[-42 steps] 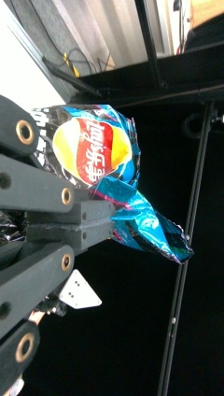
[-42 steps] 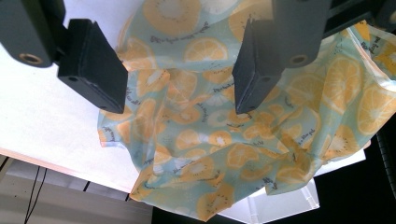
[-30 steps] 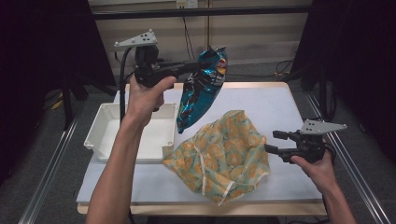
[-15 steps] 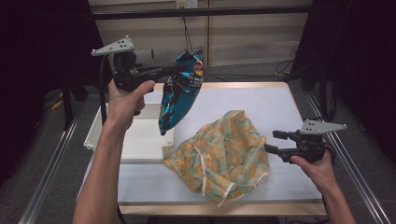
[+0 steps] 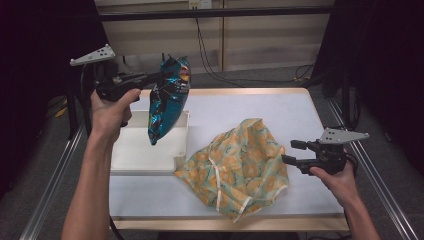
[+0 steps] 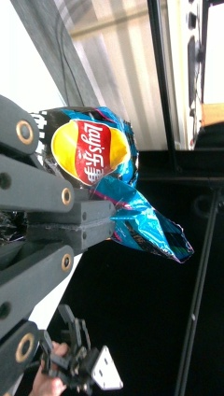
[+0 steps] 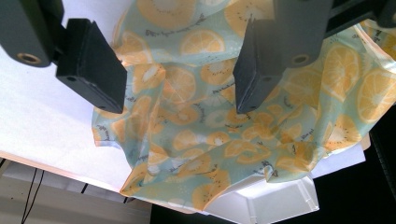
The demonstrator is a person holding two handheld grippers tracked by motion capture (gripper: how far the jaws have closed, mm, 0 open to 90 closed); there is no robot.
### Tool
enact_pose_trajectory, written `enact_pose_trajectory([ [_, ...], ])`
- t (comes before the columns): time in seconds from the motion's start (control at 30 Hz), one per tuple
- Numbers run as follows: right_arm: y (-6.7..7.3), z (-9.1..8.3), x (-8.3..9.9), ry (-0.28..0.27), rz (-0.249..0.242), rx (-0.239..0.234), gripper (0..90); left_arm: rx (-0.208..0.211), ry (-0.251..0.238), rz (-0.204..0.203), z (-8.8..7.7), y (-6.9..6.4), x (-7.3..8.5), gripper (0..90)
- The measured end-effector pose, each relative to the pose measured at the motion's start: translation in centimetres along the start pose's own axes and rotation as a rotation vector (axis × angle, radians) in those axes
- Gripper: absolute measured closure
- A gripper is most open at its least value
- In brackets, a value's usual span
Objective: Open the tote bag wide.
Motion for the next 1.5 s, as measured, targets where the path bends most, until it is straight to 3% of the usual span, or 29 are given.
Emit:
enact_pose_trajectory([
  [0.1, 0.0, 0.0, 0.0, 0.000, 0.000, 0.001, 34.3, -0.043, 0.000, -0.002, -0.9, 0.6, 0.0, 90.0],
  [0.37, 0.0, 0.0, 0.0, -0.001, 0.003, 0.003, 34.3, -0.105, 0.015, -0.013, -2.3, 2.4, 1.2, 90.0],
  [0.63, 0.0, 0.2, 0.0, 0.002, 0.000, 0.001, 34.3, -0.166, 0.015, -0.067, -3.1, 4.0, 2.7, 90.0],
  [0.77, 0.0, 0.1, 0.0, 0.001, 0.002, 0.002, 34.3, -0.198, 0.017, -0.075, -3.4, 4.6, 3.1, 90.0],
  [0.83, 0.0, 0.1, 0.0, 0.000, 0.002, 0.003, 34.3, -0.220, 0.018, -0.080, -3.4, 4.9, 3.4, 90.0],
  [0.9, 0.0, 0.2, 0.0, 0.006, -0.004, 0.001, 34.2, -0.276, 0.033, -0.079, -3.4, 5.3, 3.7, 90.0],
  [1.2, 0.0, 0.1, 0.0, 0.004, 0.000, 0.002, 34.2, -0.292, 0.051, -0.140, -2.7, 7.2, 6.3, 90.0],
  [1.5, 0.0, 0.2, 0.0, 0.008, -0.003, -0.001, 34.1, -0.294, 0.084, -0.165, -1.1, 8.1, 8.5, 90.0],
])
Point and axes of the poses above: each handheld gripper's, and its own axes: z roughly forward along the jaws, x roughly out of its underside, y roughly to its left, the point moved 2 cm from there along z, roughly forward along the jaws, and after that the axes turned 2 degrees about -y, right-handed, at the moved point
